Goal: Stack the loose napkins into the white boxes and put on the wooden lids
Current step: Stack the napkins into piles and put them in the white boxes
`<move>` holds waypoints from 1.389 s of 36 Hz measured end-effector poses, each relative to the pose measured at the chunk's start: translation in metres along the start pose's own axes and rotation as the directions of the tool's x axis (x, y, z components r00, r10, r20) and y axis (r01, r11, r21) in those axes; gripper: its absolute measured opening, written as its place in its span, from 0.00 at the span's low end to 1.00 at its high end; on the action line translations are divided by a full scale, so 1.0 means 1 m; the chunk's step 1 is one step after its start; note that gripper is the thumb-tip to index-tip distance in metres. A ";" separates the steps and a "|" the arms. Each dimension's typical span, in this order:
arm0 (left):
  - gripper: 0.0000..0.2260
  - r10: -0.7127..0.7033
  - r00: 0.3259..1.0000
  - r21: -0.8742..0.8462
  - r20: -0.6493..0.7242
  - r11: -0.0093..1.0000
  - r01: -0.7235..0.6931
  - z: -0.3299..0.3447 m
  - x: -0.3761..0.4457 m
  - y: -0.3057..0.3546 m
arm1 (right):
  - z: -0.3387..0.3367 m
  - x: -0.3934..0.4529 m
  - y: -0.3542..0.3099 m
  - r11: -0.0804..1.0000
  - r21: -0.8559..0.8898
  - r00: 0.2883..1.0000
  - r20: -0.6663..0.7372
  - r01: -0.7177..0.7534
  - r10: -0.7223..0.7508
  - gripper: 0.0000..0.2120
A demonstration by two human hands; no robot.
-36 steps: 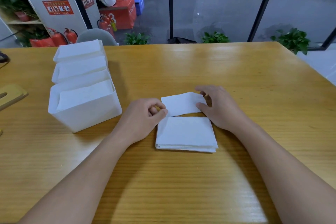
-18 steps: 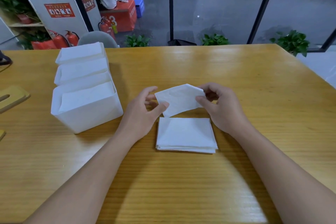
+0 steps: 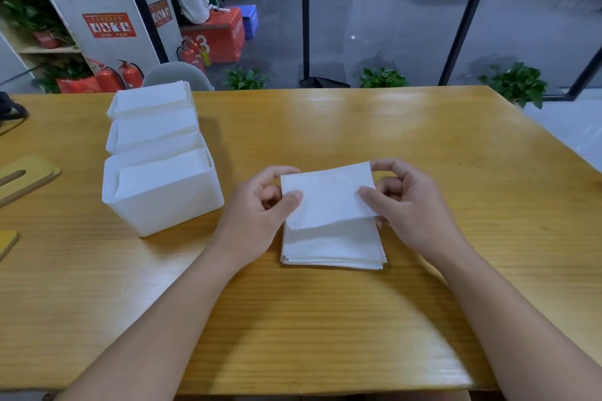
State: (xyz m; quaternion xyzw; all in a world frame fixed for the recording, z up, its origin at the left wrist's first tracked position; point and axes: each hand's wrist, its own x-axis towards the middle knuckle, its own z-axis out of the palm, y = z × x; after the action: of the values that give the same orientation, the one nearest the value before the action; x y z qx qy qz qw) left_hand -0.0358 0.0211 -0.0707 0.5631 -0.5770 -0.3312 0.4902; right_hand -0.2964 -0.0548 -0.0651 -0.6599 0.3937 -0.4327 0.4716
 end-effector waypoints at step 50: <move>0.41 -0.111 0.992 0.351 0.059 0.933 0.083 0.003 -0.028 -0.008 | 0.007 -0.023 -0.014 0.929 -0.342 0.952 0.211 -0.141 0.222 0.14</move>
State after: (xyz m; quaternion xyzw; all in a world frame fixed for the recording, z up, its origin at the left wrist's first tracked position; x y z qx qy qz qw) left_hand -0.0394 0.0465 -0.0844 0.6554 -0.6165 -0.2694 0.3432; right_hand -0.2958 -0.0286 -0.0576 -0.7371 0.4572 -0.2316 0.4405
